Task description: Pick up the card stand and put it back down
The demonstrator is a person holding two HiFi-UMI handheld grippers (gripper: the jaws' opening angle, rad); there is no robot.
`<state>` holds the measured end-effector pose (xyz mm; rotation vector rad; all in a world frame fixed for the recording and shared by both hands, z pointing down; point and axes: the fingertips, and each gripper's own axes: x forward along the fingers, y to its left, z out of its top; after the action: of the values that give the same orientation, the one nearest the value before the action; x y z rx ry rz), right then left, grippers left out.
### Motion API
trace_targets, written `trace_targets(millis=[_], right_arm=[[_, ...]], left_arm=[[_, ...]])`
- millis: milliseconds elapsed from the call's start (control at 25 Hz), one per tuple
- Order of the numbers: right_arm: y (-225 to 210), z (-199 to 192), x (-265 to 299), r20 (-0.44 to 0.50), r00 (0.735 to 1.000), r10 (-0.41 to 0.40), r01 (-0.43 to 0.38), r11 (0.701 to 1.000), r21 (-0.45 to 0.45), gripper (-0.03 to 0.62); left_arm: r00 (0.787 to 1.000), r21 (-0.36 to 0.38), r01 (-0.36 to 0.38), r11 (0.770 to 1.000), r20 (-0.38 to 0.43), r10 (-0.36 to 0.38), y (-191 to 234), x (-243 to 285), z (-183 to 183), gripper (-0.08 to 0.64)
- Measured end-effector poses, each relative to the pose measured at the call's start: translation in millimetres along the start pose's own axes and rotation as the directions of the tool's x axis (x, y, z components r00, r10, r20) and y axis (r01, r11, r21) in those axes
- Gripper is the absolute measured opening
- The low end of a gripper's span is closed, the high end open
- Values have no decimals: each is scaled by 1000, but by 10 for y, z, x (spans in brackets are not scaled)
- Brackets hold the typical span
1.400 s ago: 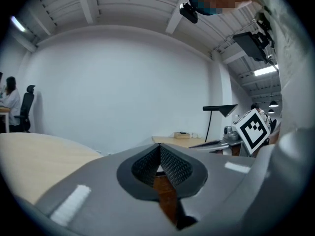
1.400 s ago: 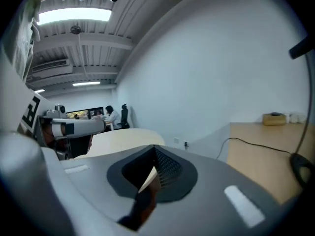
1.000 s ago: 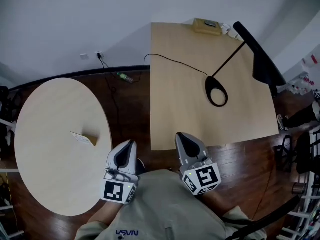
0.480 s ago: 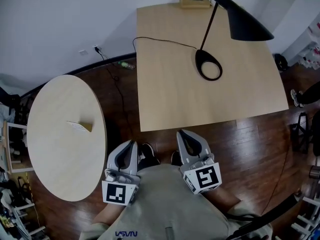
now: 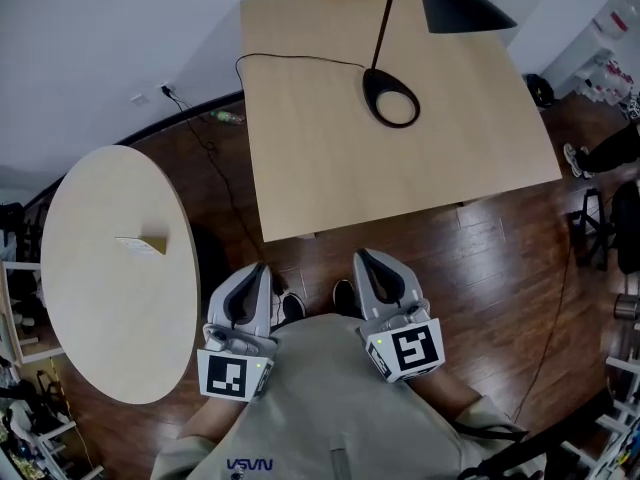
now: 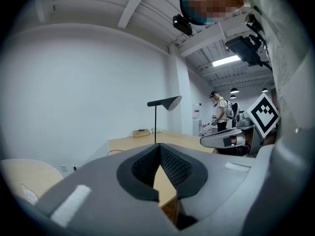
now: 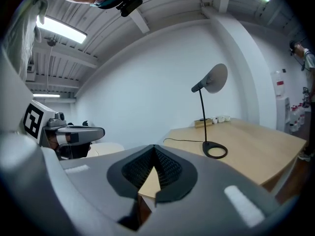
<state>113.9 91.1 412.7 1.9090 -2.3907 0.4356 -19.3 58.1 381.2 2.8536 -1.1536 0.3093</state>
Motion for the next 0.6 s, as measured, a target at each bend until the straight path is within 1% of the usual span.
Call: trace_targets(millis=[280, 480, 600], right_arm=[[272, -30, -45, -10, 998, -70, 70, 997, -31, 0], [543, -4, -13, 2, 997, -71, 71, 996, -45, 0], [615, -16, -5, -3, 997, -74, 74, 997, -33, 0]], left_arm=[[999, -25, 39, 999, 30, -39, 185, -212, -67, 3], [998, -40, 42, 998, 56, -40, 350, -367, -77, 3], [996, -37, 55, 998, 73, -52, 382, -418, -54, 3]])
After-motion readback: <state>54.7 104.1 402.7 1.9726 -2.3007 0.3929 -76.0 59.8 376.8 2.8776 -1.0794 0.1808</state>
